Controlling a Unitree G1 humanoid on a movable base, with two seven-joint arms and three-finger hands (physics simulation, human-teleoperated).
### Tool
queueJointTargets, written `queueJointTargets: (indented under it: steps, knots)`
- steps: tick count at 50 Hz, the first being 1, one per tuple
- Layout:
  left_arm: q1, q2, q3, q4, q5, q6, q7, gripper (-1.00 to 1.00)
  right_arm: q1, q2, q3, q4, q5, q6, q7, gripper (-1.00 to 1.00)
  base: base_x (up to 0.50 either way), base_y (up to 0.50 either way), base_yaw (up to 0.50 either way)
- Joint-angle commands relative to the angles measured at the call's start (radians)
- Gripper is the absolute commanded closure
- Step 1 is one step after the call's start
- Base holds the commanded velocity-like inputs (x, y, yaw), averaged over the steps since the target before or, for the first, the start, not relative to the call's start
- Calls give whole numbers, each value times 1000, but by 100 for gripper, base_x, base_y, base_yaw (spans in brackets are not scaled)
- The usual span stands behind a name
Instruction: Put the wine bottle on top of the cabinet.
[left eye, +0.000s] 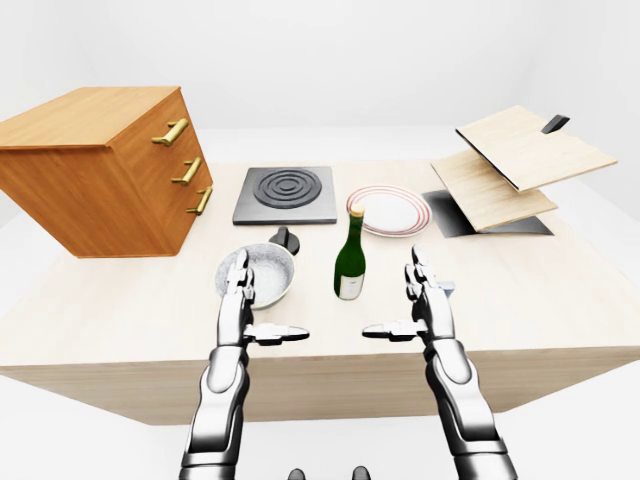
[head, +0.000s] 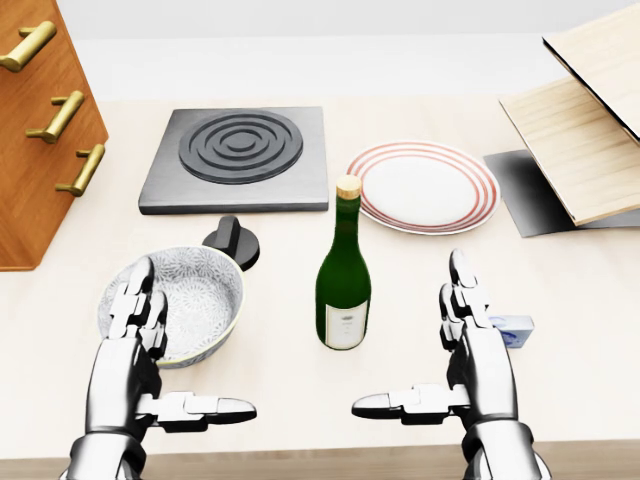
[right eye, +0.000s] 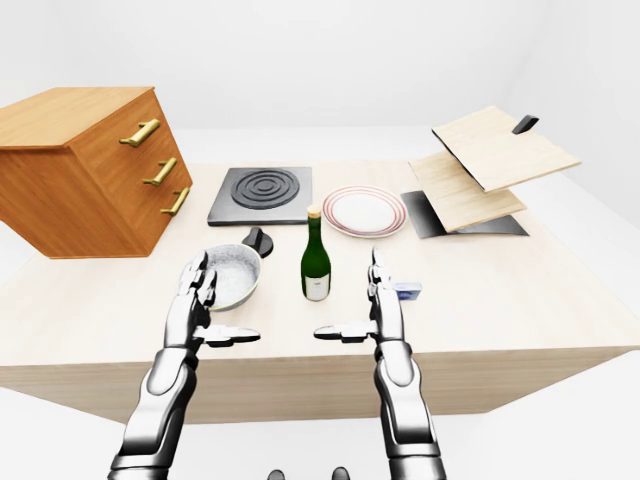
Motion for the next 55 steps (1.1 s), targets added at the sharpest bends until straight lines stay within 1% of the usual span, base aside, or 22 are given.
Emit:
queueJointTargets:
  steps: [1, 6, 9, 10, 11, 12, 15, 18, 22, 25, 28, 30, 35, 38, 41, 46, 49, 55]
  knots:
    - [0, 11, 22, 0, -10, 0, -21, -100, -8, -13, -25, 11, 11, 9, 21, -100, 0, 0, 0]
    - [-3, 12, 28, 6, -13, 0, -24, -100, 1, -10, -22, -2, 6, 4, 19, -100, 0, 0, 0]
    - [-1, 10, 21, 2, -6, 0, -24, -100, -2, -12, -26, 4, 9, -4, 26, -100, 0, 0, 0]
    - [-1, 10, 21, 3, -6, -2, -25, -100, -12, -10, -40, 25, 24, 18, 16, -100, 0, 0, 0]
    - [-1, 10, 21, 3, -6, -2, -25, -100, -13, -11, -40, 26, 26, 19, 14, -100, 0, 0, 0]
    - [-3, 10, 23, 6, -7, 0, -24, -100, -10, -13, -35, 24, 22, 3, 19, -100, 0, 0, 0]
    - [-6, 11, 30, 10, -13, -2, -22, -100, -12, -12, -31, 25, 15, 9, 14, -100, 0, 0, 0]
    - [-1, 9, 19, 5, -4, -2, -24, -100, -11, -13, -35, 27, 19, 8, 15, -100, -31, 8, 0]
    - [-6, 11, 30, 12, -13, -3, -23, -100, -9, -12, -30, 22, 15, 11, 11, -100, -39, 16, 0]
    - [-2, 9, 19, 6, -5, -2, -24, -100, -10, -13, -34, 28, 19, 9, 12, -100, -39, 18, 0]
    - [-6, 11, 22, 12, -5, 1, -25, -100, -9, -12, -33, 25, 20, 10, 11, -100, -39, 19, 0]
    - [-8, 11, 28, 14, -12, -1, -23, -100, -8, -12, -28, 23, 12, 12, 10, -100, -38, 28, 0]
    - [-2, 9, 19, 6, -4, -1, -24, -100, -8, -13, -30, 24, 14, 13, 11, -100, -34, 37, 0]
    - [-6, 11, 28, 13, -10, -1, -23, -100, -5, -11, -27, 20, 9, 11, 8, -100, -26, 48, 0]
    - [-3, 9, 20, 8, -3, -1, -24, -100, -7, -12, -30, 23, 11, 12, 9, -100, -21, 50, 0]
    - [-8, 11, 29, 16, -10, -2, -23, -100, -4, -11, -24, 16, 3, 12, 9, -100, -4, 50, 0]
    - [-4, 10, 19, 12, -2, -3, -24, -100, -5, -12, -28, 19, 8, 7, 13, -100, 0, 50, 0]
    - [-8, 11, 27, 18, -9, -5, -22, -100, -7, -12, -25, 20, 4, 7, 13, -100, 0, 50, 0]
